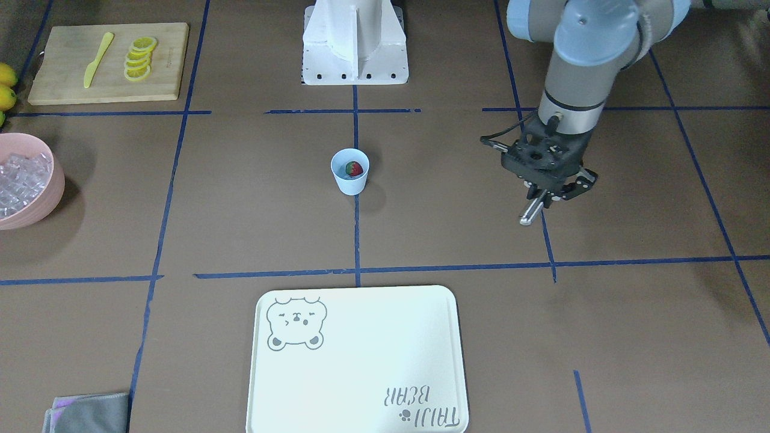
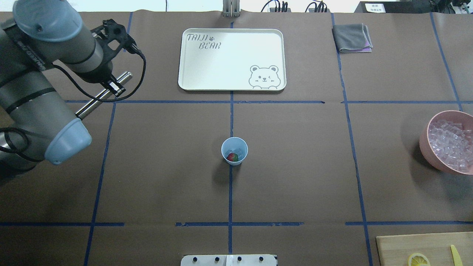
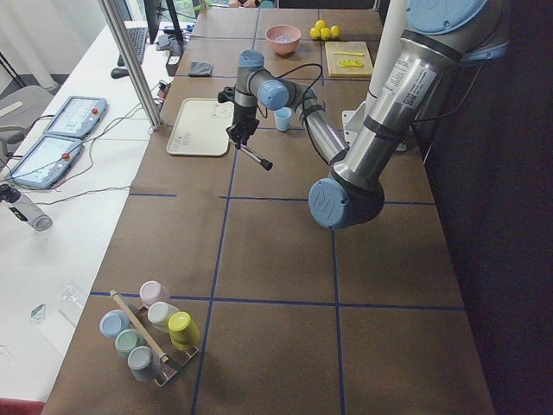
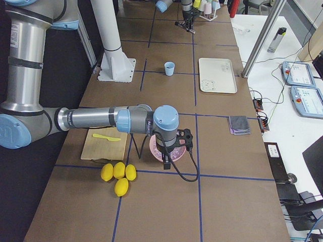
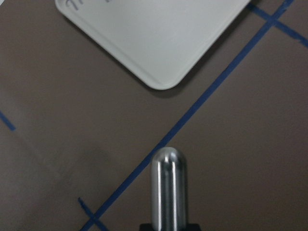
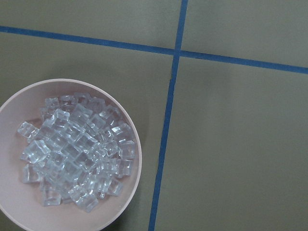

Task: Mash ice and strawberries in cup
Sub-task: 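Lift the pestle out of the cup and carry it back with the left gripper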

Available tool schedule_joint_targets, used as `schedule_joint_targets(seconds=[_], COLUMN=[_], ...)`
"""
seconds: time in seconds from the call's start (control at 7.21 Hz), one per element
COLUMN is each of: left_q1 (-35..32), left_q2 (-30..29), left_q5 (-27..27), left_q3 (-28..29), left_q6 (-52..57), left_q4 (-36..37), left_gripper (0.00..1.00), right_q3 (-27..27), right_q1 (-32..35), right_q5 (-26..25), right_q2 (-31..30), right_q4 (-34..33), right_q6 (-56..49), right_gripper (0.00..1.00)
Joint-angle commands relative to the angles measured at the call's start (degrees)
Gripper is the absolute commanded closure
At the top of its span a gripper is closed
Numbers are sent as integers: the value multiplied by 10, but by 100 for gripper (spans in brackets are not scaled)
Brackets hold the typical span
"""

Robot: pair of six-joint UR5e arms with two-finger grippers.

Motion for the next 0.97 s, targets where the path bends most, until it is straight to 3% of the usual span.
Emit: schedule_joint_targets(seconds=[0.0,0.28,0.42,0.55,0.83], left_q1=[-92,-132,-147,-148,-148], left_q2=[71,128,173,209,273], left_q5=[-81,-83,-110,-126,-127], left_q3=[6,11,11,17,63], left_q6=[-52,-142,-138,-141,-145], left_q4=[12,8,-7,-28,-149], left_gripper=[97,88,87,79,79], right_q3=[0,0,0,0,0], right_q1=[0,0,0,0,-1], right_q5=[0,0,0,-1,0], right_q2=[0,-1,-1,-1,0], right_q4=[0,0,0,0,0], right_q6=[0,0,0,0,0], right_gripper=[0,0,0,0,0])
